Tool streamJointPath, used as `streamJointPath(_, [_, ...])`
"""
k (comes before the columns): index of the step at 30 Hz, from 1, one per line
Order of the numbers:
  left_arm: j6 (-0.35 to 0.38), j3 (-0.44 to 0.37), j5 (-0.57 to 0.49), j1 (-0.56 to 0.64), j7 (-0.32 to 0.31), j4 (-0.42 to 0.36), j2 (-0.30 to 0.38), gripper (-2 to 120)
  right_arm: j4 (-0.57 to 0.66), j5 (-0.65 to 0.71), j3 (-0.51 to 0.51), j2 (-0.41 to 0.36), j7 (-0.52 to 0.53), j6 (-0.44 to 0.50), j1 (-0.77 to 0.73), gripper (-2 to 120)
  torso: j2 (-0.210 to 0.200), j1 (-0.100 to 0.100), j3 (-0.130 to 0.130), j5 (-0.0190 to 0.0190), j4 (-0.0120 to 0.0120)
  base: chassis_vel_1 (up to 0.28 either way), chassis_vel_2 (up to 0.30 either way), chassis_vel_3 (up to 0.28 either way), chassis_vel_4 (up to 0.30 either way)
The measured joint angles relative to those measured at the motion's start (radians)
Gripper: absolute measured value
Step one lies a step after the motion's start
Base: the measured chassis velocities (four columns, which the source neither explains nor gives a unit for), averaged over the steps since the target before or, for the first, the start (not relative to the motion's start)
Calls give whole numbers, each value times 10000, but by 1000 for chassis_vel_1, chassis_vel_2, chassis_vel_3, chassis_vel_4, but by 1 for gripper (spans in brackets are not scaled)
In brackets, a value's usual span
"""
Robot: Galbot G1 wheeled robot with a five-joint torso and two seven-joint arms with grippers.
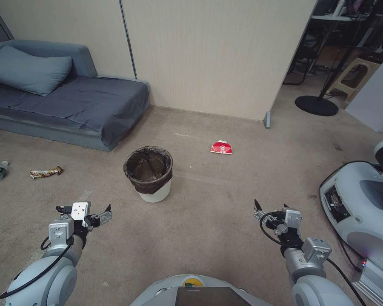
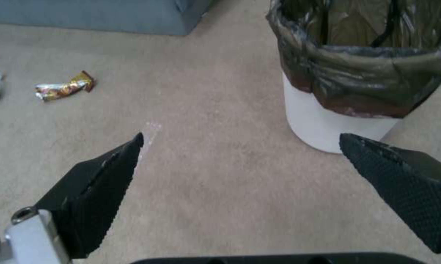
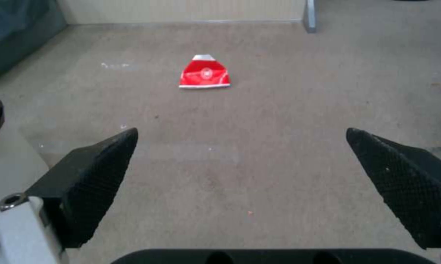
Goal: Pick up the trash bin, then pick up the garbage from the floor and place it into the trash bin.
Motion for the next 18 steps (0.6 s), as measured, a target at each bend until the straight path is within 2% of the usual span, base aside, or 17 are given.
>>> streamJointPath(18, [-9,5,2,-2,19,10,90,100,8,-34,-29,-25,-15,-7,6,100,0,0,0,0,-2,-86,73,80,-72])
